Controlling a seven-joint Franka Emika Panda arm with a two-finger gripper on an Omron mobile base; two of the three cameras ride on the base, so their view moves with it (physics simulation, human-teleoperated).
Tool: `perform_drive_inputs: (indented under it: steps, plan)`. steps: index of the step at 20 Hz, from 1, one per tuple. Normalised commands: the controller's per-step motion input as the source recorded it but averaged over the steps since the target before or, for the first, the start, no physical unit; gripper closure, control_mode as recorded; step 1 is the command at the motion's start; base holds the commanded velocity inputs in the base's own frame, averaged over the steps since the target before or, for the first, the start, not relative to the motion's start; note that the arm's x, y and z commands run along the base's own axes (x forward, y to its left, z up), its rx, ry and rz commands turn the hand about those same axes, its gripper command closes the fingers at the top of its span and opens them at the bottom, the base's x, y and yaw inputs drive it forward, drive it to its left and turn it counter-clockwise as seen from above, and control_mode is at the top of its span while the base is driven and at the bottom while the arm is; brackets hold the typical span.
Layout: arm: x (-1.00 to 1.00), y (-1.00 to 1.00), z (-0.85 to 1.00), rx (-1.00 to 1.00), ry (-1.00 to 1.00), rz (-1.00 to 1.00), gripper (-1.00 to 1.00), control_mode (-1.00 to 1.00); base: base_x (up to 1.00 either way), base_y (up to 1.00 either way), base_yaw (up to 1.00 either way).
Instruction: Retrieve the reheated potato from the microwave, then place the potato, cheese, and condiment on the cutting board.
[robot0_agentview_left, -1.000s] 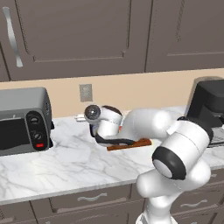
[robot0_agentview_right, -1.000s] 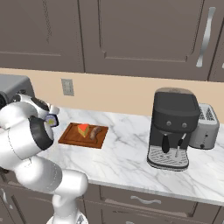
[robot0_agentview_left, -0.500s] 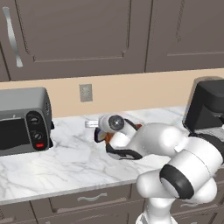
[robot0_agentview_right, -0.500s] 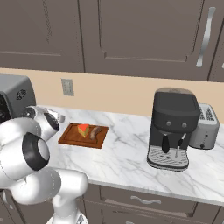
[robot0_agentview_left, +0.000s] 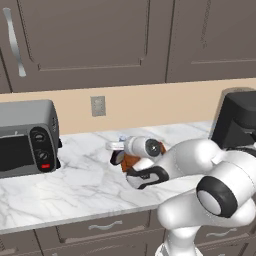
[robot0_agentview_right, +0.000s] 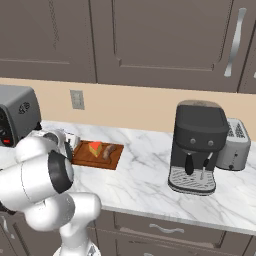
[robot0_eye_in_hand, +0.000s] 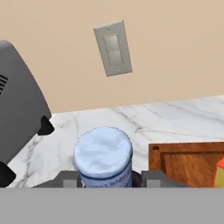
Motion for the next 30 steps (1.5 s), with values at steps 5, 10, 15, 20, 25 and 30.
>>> perform_drive_inputs:
  steps: [5, 10, 15, 20, 25, 30]
  plan:
    - [-0.08, -0.02, 0.28, 0.00, 0.00, 0.08, 1.00, -1.00, 0.00, 0.00, 0.00]
    - [0.00, 0.00, 0.39, 0.00, 0.05, 0.02, 1.00, -1.00, 0.00, 0.00, 0.00]
    - [-0.04, 0.00, 0.44, 0.00, 0.09, 0.00, 1.00, -1.00, 0.00, 0.00, 0.00]
    - [-0.26, -0.05, 0.33, 0.00, 0.13, 0.00, 1.00, -1.00, 0.00, 0.00, 0.00]
    - [-0.26, -0.03, 0.07, -0.06, 0.01, 0.00, 1.00, -1.00, 0.00, 0.00, 0.00]
    - [-0.10, -0.13, -0.06, -0.09, -0.02, 0.00, 1.00, -1.00, 0.00, 0.00, 0.00]
